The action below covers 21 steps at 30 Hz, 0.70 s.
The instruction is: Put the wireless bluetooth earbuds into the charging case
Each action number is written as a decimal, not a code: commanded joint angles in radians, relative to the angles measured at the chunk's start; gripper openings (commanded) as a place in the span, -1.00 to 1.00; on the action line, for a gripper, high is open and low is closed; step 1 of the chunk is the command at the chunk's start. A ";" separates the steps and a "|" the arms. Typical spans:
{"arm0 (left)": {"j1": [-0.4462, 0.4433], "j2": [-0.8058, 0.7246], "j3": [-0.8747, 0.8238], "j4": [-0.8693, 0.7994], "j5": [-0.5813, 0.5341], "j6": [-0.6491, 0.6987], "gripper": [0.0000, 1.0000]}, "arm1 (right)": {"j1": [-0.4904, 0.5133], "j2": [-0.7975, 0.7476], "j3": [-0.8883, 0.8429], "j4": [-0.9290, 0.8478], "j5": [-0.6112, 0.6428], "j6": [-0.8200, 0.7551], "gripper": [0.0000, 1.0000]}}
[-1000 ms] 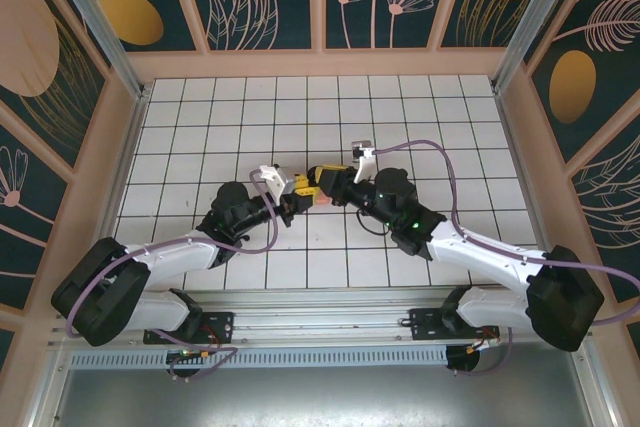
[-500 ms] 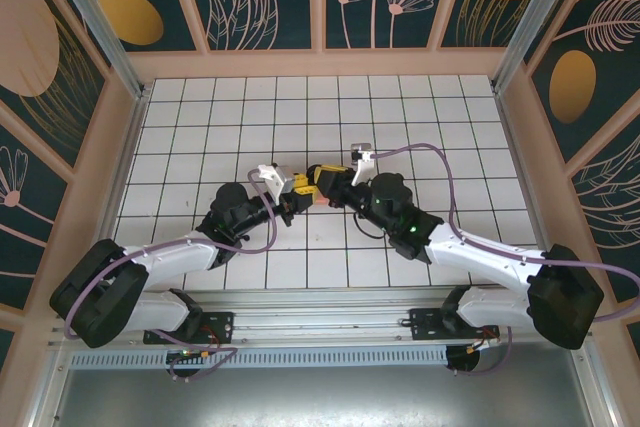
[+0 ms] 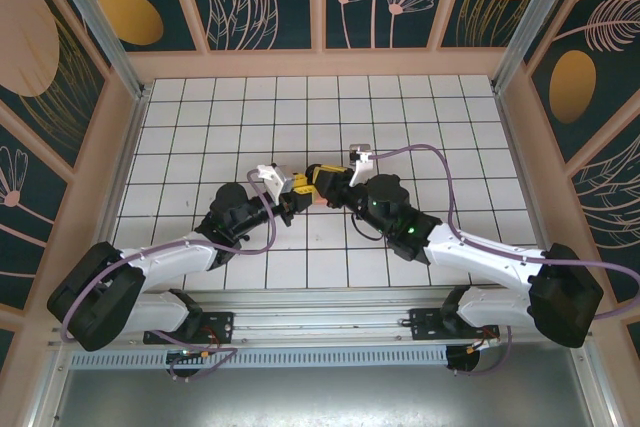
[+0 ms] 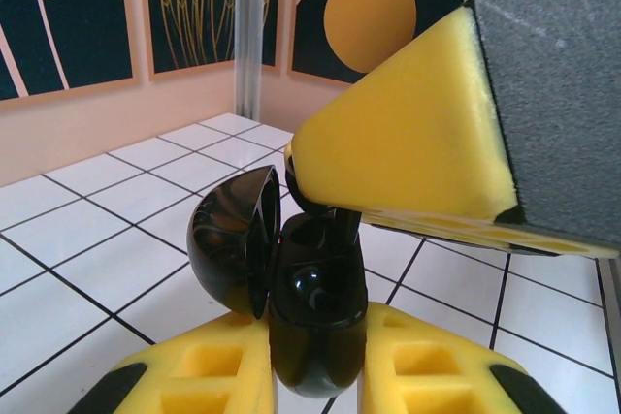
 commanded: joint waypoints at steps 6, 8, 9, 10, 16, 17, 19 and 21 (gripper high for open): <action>0.005 -0.038 0.008 0.051 -0.069 0.005 -0.60 | 0.021 0.010 0.009 -0.051 0.015 -0.005 -0.55; 0.005 -0.041 0.006 0.051 -0.075 0.006 -0.60 | 0.024 0.008 0.009 -0.058 0.033 0.005 -0.55; 0.004 -0.041 0.004 0.050 -0.077 0.006 -0.61 | 0.023 0.009 0.010 -0.062 0.039 0.009 -0.55; 0.005 -0.043 0.005 0.049 -0.078 0.007 -0.60 | 0.023 0.008 0.012 -0.068 0.047 0.014 -0.54; 0.005 -0.043 0.005 0.051 -0.079 0.008 -0.61 | 0.024 0.008 0.014 -0.071 0.055 0.021 -0.49; 0.004 -0.043 0.004 0.050 -0.077 0.008 -0.61 | 0.024 0.008 0.015 -0.068 0.055 0.021 -0.48; 0.004 -0.041 0.006 0.052 -0.070 0.007 -0.61 | 0.024 0.010 0.017 -0.064 0.052 0.018 -0.46; 0.005 -0.040 0.006 0.053 -0.063 0.008 -0.61 | 0.024 0.012 0.020 -0.057 0.049 0.013 -0.45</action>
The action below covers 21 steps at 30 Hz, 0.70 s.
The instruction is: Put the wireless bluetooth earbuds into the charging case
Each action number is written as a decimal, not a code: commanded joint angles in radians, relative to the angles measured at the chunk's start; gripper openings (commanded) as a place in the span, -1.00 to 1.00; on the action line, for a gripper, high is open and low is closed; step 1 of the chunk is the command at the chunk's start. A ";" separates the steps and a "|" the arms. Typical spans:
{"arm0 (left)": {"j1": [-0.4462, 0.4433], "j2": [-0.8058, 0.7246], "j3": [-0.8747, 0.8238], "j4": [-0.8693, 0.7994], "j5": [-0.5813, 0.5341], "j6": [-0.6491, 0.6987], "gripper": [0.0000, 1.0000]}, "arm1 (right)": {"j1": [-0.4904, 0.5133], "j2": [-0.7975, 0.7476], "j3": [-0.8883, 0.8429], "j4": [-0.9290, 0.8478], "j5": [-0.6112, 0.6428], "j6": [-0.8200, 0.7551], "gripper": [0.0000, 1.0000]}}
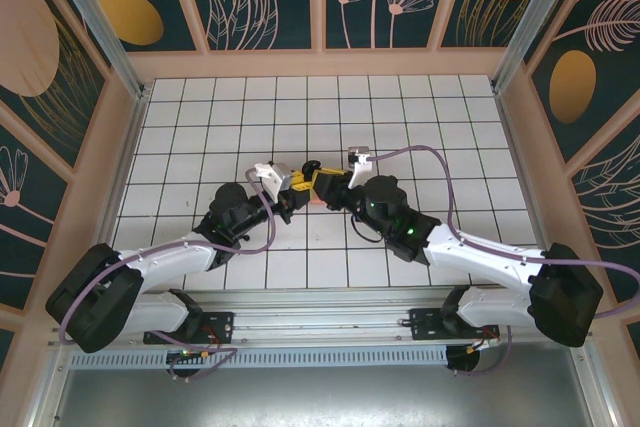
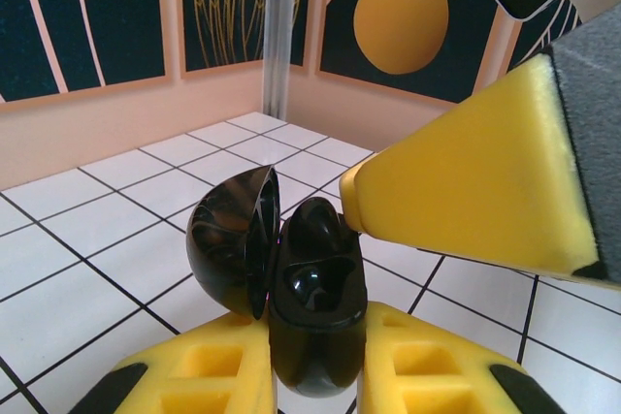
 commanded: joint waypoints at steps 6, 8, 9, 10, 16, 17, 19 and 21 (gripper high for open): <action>0.004 -0.029 0.009 0.063 -0.001 0.009 -0.61 | 0.010 0.009 0.039 -0.024 0.023 -0.006 -0.27; 0.003 -0.031 0.007 0.059 -0.002 0.008 -0.61 | 0.009 0.001 0.040 -0.019 0.018 -0.009 -0.17; 0.003 -0.032 0.006 0.058 -0.002 0.008 -0.60 | 0.009 -0.005 0.042 -0.016 0.016 -0.011 -0.13; 0.004 -0.034 0.004 0.058 -0.002 0.005 -0.60 | 0.007 -0.013 0.043 -0.015 0.012 -0.013 -0.11; 0.006 -0.044 -0.014 0.050 -0.016 -0.032 -0.57 | 0.000 -0.074 0.064 -0.033 -0.025 -0.024 -0.02; 0.006 -0.047 -0.016 0.044 -0.020 -0.036 -0.57 | -0.003 -0.084 0.069 -0.045 -0.031 -0.025 -0.02; 0.007 -0.055 -0.019 0.028 -0.028 -0.041 -0.57 | -0.006 -0.101 0.076 -0.064 -0.042 -0.026 -0.01; 0.014 -0.063 -0.014 0.006 -0.026 -0.046 -0.57 | -0.012 -0.118 0.082 -0.088 -0.050 -0.026 -0.01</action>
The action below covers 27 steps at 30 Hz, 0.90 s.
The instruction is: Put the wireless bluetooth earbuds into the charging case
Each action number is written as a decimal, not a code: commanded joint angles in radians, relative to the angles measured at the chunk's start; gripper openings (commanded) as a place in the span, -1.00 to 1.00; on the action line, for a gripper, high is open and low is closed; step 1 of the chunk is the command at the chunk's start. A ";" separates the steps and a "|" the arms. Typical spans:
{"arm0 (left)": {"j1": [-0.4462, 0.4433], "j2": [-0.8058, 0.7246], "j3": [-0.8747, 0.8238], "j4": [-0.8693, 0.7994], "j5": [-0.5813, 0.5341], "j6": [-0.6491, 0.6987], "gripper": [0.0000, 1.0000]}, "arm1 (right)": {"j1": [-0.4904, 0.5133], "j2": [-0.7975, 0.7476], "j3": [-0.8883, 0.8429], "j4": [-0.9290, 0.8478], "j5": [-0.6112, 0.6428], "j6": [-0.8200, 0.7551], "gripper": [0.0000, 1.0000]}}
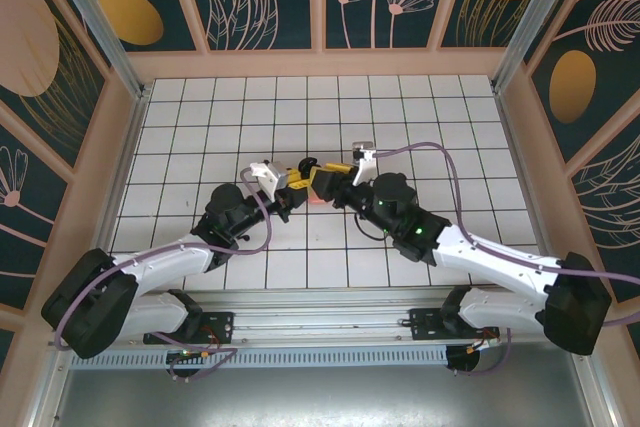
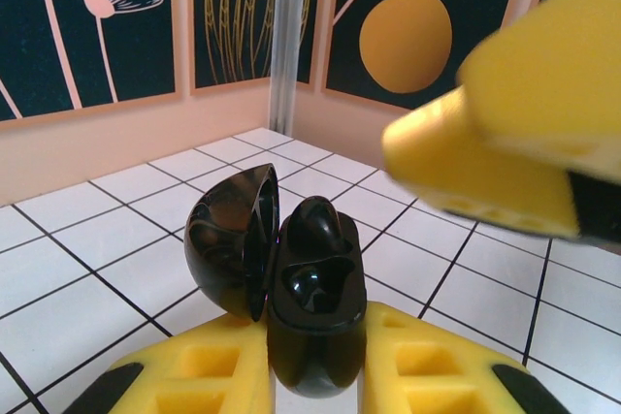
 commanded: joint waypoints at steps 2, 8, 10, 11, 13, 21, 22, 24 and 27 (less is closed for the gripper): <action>0.024 -0.029 -0.005 -0.012 -0.003 -0.034 -0.57 | -0.014 -0.051 0.046 -0.055 -0.017 -0.021 -0.01; 0.076 -0.035 0.012 -0.076 0.027 -0.080 -0.57 | -0.027 -0.067 0.055 -0.134 -0.034 -0.024 -0.01; 0.108 -0.038 0.021 -0.121 0.027 -0.118 -0.58 | -0.026 -0.059 0.077 -0.193 -0.040 -0.044 -0.03; 0.127 -0.043 0.024 -0.147 0.030 -0.137 -0.59 | -0.022 -0.053 0.093 -0.234 -0.039 -0.065 -0.04; 0.165 -0.058 0.020 -0.189 0.041 -0.181 -0.59 | -0.012 -0.042 0.111 -0.296 -0.037 -0.107 -0.04; 0.417 -0.127 0.003 -0.329 0.108 -0.360 -0.59 | 0.020 0.113 0.155 -0.361 -0.139 -0.159 -0.06; 0.442 -0.130 0.000 -0.334 0.111 -0.380 -0.59 | 0.039 0.149 0.158 -0.347 -0.140 -0.172 -0.07; 0.486 -0.129 -0.002 -0.341 0.123 -0.415 -0.59 | 0.080 0.216 0.165 -0.311 -0.139 -0.213 -0.07; 0.541 -0.119 -0.012 -0.332 0.153 -0.462 -0.59 | 0.133 0.314 0.166 -0.225 -0.132 -0.308 -0.09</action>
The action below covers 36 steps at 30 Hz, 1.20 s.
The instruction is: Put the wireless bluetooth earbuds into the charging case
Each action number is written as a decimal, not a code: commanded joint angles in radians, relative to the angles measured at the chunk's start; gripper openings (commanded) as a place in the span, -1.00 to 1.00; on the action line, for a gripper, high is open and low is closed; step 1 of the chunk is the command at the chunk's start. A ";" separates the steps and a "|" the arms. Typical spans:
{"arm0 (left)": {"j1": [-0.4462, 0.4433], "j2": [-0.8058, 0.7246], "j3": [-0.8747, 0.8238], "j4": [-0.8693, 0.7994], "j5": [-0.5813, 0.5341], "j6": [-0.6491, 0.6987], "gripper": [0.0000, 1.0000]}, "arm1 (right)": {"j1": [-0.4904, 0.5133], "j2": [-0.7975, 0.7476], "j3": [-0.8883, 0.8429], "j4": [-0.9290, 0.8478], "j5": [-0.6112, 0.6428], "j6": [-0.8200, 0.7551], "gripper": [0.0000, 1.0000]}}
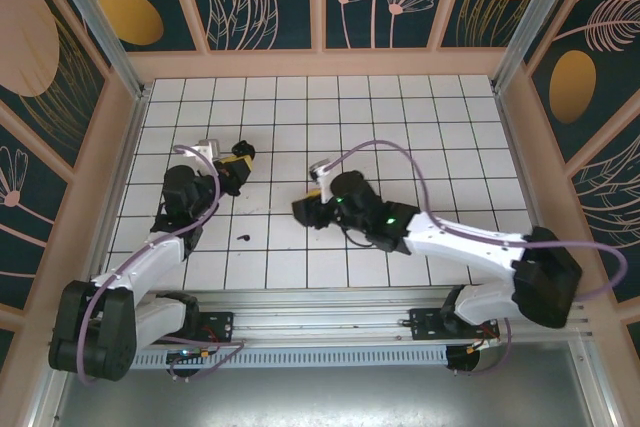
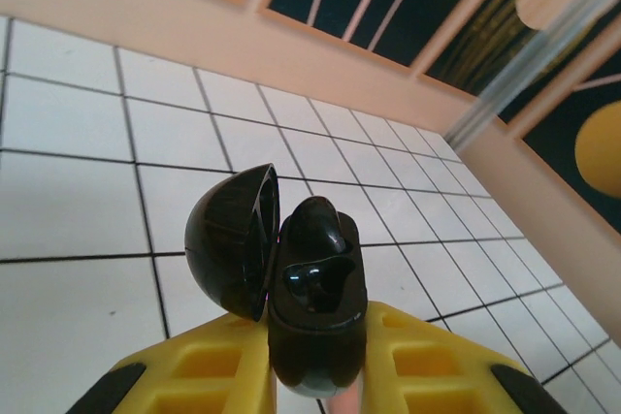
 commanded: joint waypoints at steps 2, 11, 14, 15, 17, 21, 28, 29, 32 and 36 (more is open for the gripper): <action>0.058 0.006 -0.013 -0.017 0.058 -0.094 -0.59 | 0.052 0.112 0.018 0.162 -0.037 -0.175 -0.09; 0.083 -0.001 -0.021 -0.008 0.067 -0.124 -0.59 | 0.080 0.425 0.138 0.267 -0.137 -0.399 -0.08; 0.084 -0.010 -0.024 -0.013 0.058 -0.119 -0.59 | 0.079 0.495 0.173 0.290 -0.156 -0.430 -0.06; 0.084 -0.011 -0.025 -0.014 0.056 -0.118 -0.59 | 0.080 0.512 0.182 0.297 -0.162 -0.435 -0.06; 0.086 -0.013 -0.025 -0.014 0.055 -0.116 -0.59 | 0.080 0.552 0.203 0.304 -0.182 -0.445 -0.04; 0.085 -0.003 -0.025 -0.010 0.056 -0.114 -0.59 | 0.079 0.615 0.244 0.302 -0.206 -0.463 -0.03; 0.086 0.002 -0.022 -0.009 0.058 -0.114 -0.59 | 0.076 0.694 0.306 0.303 -0.248 -0.489 -0.02; 0.085 0.002 -0.022 -0.009 0.058 -0.113 -0.59 | 0.075 0.704 0.314 0.303 -0.256 -0.491 -0.02; 0.085 0.002 -0.022 -0.013 0.055 -0.110 -0.58 | 0.072 0.726 0.330 0.306 -0.277 -0.495 -0.02; 0.085 0.005 -0.020 -0.018 0.050 -0.106 -0.59 | 0.067 0.750 0.345 0.302 -0.288 -0.502 -0.02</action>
